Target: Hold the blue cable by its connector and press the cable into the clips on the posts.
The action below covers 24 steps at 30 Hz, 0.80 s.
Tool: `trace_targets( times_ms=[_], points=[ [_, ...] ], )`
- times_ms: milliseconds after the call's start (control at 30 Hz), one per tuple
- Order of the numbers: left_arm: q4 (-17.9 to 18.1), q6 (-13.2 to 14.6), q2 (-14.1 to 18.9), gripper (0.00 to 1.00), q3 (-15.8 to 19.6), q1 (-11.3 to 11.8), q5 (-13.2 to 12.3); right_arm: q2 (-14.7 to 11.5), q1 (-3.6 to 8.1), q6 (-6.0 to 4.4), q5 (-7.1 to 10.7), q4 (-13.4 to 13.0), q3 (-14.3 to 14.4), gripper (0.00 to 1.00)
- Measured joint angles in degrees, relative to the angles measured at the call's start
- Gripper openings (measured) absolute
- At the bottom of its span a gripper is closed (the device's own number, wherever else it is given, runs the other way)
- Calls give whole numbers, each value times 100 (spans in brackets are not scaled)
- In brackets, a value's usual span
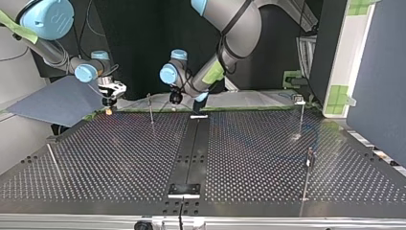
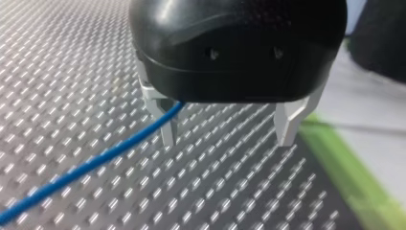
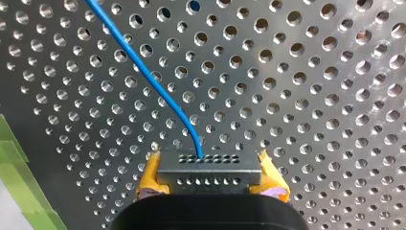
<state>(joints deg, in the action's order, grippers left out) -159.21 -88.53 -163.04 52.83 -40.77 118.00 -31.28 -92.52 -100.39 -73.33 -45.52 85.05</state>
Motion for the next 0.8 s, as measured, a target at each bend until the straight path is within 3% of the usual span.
trace_targets(
  times_ms=[133, 433, 800],
  points=[
    [-167, -8, 67, 100, 157, -107, -15, 0, -65, 0, -3, 19, 2, 0],
    [-83, -141, 311, 100, 595, -326, 2, 1, -141, 0, -4, 50, 6, 0],
    [-13, -419, 376, 100, 681, -664, -43, 2, -165, 0, 1, 66, 6, 0]
  ],
)
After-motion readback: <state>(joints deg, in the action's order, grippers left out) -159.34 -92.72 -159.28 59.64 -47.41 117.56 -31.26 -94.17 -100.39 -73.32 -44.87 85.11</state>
